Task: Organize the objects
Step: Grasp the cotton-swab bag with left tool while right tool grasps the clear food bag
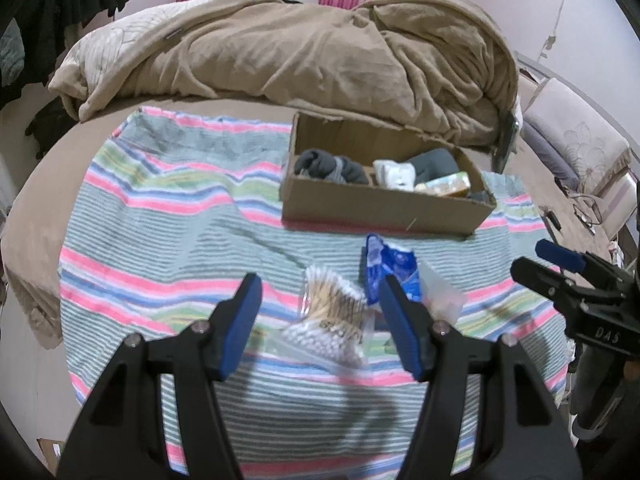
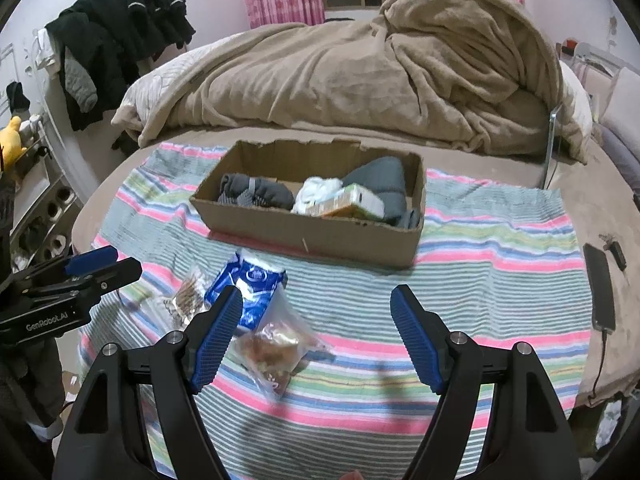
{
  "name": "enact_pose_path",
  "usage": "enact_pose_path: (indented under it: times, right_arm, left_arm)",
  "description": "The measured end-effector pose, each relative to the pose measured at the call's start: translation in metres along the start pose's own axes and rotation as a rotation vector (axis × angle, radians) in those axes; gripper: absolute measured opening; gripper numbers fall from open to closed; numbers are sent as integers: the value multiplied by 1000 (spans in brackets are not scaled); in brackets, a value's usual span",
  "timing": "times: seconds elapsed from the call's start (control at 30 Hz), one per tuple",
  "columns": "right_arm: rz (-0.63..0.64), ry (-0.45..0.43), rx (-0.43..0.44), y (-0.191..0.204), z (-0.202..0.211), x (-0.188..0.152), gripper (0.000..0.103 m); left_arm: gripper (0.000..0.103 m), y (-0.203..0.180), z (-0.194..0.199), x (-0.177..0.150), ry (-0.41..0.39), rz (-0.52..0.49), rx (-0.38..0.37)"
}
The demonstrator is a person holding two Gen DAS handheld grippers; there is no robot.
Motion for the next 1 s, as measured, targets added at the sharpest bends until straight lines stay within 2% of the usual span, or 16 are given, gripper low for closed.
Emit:
enact_pose_path:
  times: [0.4, 0.73, 0.77, 0.8, 0.83, 0.87, 1.0]
  right_arm:
    - [3, 84, 28, 6, -33, -22, 79]
    - [-4, 123, 46, 5, -49, -30, 79]
    - [-5, 127, 48, 6, -50, -30, 79]
    - [-5, 130, 51, 6, -51, -30, 79]
    - [-5, 132, 53, 7, -53, -31, 79]
    - [-4, 135, 54, 8, -54, -31, 79]
    - [-6, 150, 61, 8, -61, -32, 79]
  left_arm:
    - [63, 6, -27, -15, 61, 6, 14]
    - [63, 1, -44, -29, 106, -21, -11]
    - [64, -2, -45, -30, 107, -35, -10]
    - [76, -4, -45, -30, 107, -44, -10]
    - [81, -5, -46, -31, 107, -53, -12]
    - [84, -7, -46, -32, 104, -56, -19]
    - [84, -9, -55, -35, 127, -72, -17]
Point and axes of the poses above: each gripper's, at about its wrist camera, not at the fingertips, and z roughly against the way its jaws point, y to its left, x to its top, the point moved 3 cm from there along -z, roughly the way its jaws point, and after that the axes turned 3 degrees about z, right-handed, at the moved point
